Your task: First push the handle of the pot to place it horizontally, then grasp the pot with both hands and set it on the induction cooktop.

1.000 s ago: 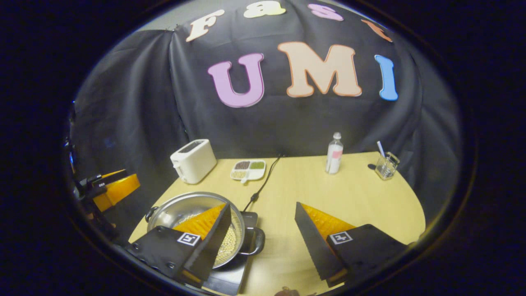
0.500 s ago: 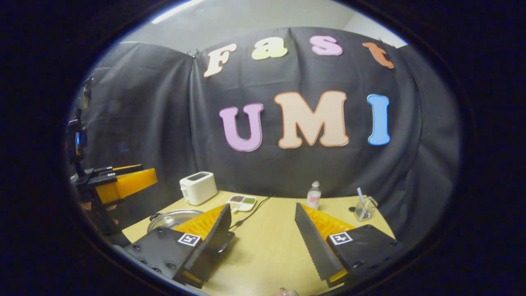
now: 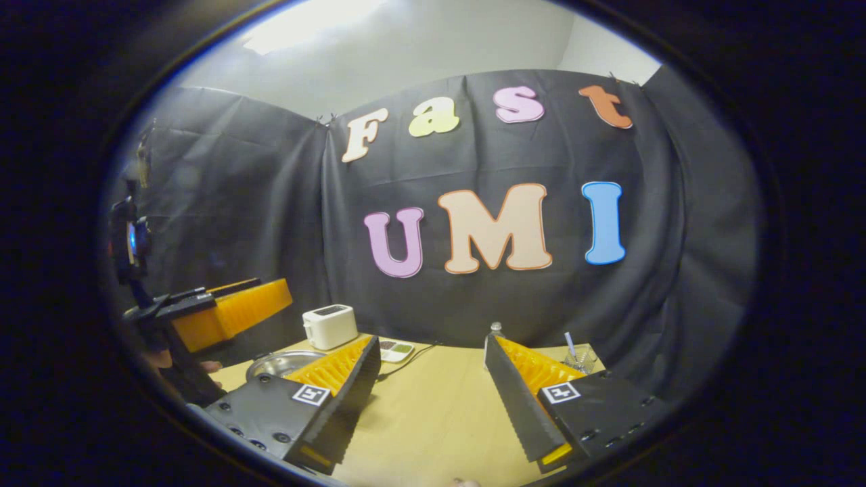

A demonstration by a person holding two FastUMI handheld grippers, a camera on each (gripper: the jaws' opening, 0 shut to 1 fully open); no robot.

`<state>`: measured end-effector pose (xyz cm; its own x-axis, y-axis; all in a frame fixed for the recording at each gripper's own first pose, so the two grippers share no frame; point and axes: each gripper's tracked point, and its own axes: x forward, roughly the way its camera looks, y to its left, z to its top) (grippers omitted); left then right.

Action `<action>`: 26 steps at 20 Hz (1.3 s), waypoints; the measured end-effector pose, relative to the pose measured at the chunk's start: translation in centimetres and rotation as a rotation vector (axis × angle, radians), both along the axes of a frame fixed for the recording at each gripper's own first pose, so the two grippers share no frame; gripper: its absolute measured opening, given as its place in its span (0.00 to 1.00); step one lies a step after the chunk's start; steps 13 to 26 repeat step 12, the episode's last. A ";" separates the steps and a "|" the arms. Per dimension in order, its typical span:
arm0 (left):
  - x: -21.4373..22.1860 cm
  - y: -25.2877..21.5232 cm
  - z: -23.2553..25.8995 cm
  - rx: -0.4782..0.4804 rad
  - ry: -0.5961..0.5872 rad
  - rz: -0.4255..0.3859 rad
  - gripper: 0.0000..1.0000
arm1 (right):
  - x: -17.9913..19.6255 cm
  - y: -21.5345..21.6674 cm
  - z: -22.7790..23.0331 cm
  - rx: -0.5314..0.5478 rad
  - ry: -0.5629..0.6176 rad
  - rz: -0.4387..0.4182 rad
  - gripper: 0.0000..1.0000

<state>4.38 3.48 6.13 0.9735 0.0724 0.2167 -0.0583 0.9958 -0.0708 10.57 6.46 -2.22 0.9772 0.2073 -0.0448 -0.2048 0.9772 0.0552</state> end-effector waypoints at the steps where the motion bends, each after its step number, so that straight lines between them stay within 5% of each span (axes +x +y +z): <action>1: 0.0 -0.5 0.0 -0.009 0.006 -0.011 0.96 | -0.2 -0.2 -0.1 0.003 0.002 -0.007 0.94; 26: 1.4 -0.1 -1.9 0.054 0.090 -0.058 0.96 | -0.2 0.4 -0.8 0.007 0.049 -0.079 0.94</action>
